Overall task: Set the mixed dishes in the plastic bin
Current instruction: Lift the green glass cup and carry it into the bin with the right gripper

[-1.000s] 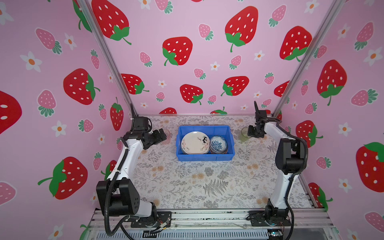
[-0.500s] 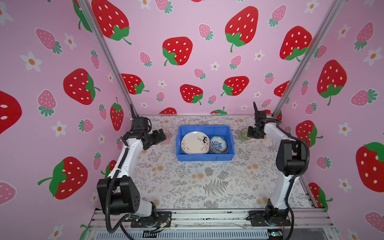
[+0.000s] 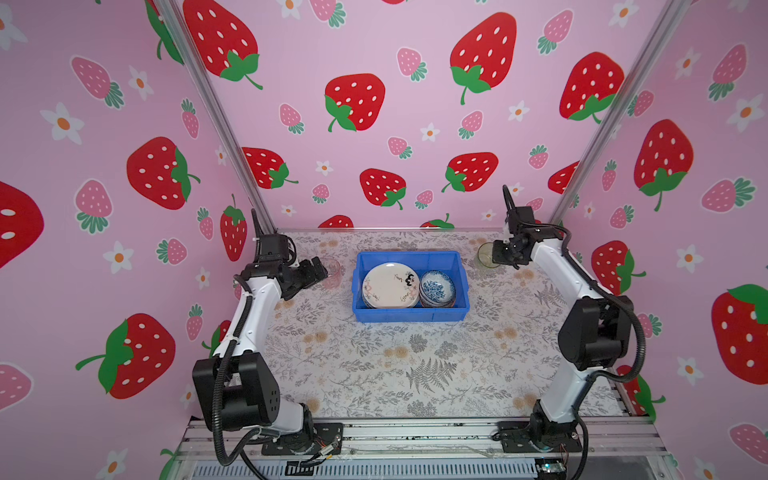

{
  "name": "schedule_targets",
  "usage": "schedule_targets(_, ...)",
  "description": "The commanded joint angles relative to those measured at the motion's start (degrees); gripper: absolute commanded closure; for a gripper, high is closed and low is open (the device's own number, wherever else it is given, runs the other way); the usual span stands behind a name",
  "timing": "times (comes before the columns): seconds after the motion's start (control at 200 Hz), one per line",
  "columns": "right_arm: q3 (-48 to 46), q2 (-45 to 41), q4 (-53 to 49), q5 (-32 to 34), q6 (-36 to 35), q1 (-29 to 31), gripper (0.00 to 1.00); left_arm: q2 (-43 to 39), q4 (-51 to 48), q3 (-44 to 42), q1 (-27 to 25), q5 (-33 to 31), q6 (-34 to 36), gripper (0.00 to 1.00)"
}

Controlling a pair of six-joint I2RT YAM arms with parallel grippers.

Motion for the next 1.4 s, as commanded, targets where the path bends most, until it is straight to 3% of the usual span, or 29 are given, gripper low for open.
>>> schedule_targets(0.0, 4.0, -1.4, -5.2, -0.1, -0.7, 3.4, 1.0, -1.3, -1.2, 0.9, 0.3, -2.7, 1.3, 0.01)
schedule_targets(0.5, 15.2, 8.3, -6.5, -1.8, 4.3, 12.4, 1.0, -1.4, -1.3, 1.2, 1.0, 0.0, 0.9, 0.01)
schedule_targets(1.396, 23.1, 23.6, -8.0, -2.3, 3.4, 14.2, 1.0, -1.1, -0.9, 1.1, 1.6, 1.2, 0.5, 0.01)
